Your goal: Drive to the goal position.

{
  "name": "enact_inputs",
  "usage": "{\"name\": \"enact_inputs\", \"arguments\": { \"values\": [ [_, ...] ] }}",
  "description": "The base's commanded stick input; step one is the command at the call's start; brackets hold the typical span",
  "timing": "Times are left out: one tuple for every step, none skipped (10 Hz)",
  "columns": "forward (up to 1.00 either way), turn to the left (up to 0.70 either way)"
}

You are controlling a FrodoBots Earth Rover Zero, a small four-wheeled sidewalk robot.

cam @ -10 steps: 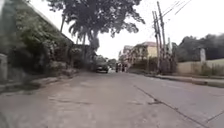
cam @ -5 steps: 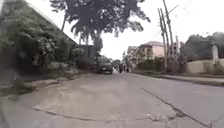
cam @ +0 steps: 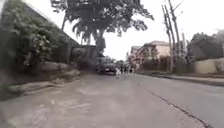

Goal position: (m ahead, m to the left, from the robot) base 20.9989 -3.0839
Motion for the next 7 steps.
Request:
{"name": "enact_inputs", "arguments": {
  "values": [
    [1.00,0.00],
    [1.00,-0.12],
    [1.00,-0.40],
    [1.00,-0.40],
    [1.00,-0.38],
    [1.00,-0.30],
    [1.00,-0.06]
  ]
}}
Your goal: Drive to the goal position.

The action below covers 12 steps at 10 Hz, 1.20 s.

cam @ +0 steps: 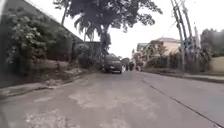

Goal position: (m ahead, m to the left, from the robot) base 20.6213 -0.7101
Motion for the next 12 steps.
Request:
{"name": "enact_inputs", "arguments": {
  "values": [
    [1.00,0.00],
    [1.00,0.00],
    [1.00,0.00],
    [1.00,0.00],
    [1.00,0.00],
    [1.00,-0.02],
    [1.00,-0.01],
    [1.00,0.00],
    [1.00,0.00],
    [1.00,0.00],
    [1.00,0.00],
    [1.00,-0.02]
  ]
}}
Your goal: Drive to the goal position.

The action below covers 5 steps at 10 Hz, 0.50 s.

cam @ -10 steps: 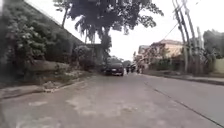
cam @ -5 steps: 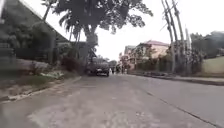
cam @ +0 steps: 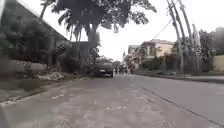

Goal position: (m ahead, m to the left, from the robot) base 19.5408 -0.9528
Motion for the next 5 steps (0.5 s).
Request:
{"name": "enact_inputs", "arguments": {
  "values": [
    [1.00,-0.19],
    [1.00,-0.35],
    [1.00,-0.40],
    [1.00,-0.40],
    [1.00,-0.40]
  ]
}}
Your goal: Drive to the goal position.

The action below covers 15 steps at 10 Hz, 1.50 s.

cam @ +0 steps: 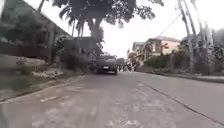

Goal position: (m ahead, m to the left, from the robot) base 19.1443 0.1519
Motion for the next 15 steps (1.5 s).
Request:
{"name": "enact_inputs", "arguments": {
  "values": [
    [1.00,-0.40],
    [1.00,-0.40],
    [1.00,-0.20],
    [1.00,-0.05],
    [1.00,0.00],
    [1.00,0.00],
    [1.00,0.00],
    [1.00,0.00],
    [1.00,0.00],
    [1.00,0.00],
    [1.00,0.00],
    [1.00,0.00],
    [1.00,0.00],
    [1.00,0.00],
    [1.00,0.00]
  ]
}}
